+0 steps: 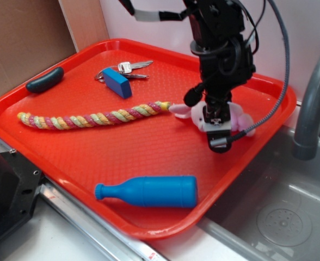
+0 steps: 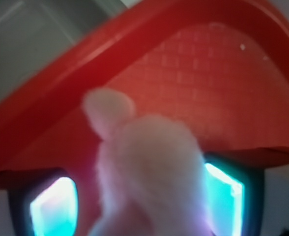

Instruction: Grab the pink bunny.

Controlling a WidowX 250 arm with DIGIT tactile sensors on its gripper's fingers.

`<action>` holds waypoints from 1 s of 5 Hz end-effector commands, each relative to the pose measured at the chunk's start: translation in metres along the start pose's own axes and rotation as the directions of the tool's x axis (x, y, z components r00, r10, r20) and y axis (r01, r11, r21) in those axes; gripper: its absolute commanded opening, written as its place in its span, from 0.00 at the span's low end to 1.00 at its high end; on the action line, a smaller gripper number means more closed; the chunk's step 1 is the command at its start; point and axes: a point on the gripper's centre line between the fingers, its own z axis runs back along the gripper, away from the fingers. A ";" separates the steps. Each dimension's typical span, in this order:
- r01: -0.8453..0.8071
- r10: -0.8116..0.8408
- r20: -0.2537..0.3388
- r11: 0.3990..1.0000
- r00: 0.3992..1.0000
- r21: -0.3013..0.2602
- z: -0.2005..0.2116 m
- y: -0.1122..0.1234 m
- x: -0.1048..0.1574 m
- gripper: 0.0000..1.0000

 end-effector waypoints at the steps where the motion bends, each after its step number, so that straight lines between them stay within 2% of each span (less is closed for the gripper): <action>1: -0.048 0.047 0.014 0.998 0.999 0.044 0.010 0.003 0.005 0.00; 2: -0.112 0.113 -0.009 0.990 0.994 0.089 0.030 0.002 -0.004 0.00; 3: -0.327 0.340 -0.066 0.932 0.938 0.155 0.084 0.000 -0.028 0.00; 4: -0.485 0.505 -0.071 0.853 0.860 0.195 0.126 -0.006 -0.043 0.00; 5: -0.644 0.656 -0.050 0.751 0.753 0.147 0.168 -0.012 -0.081 0.00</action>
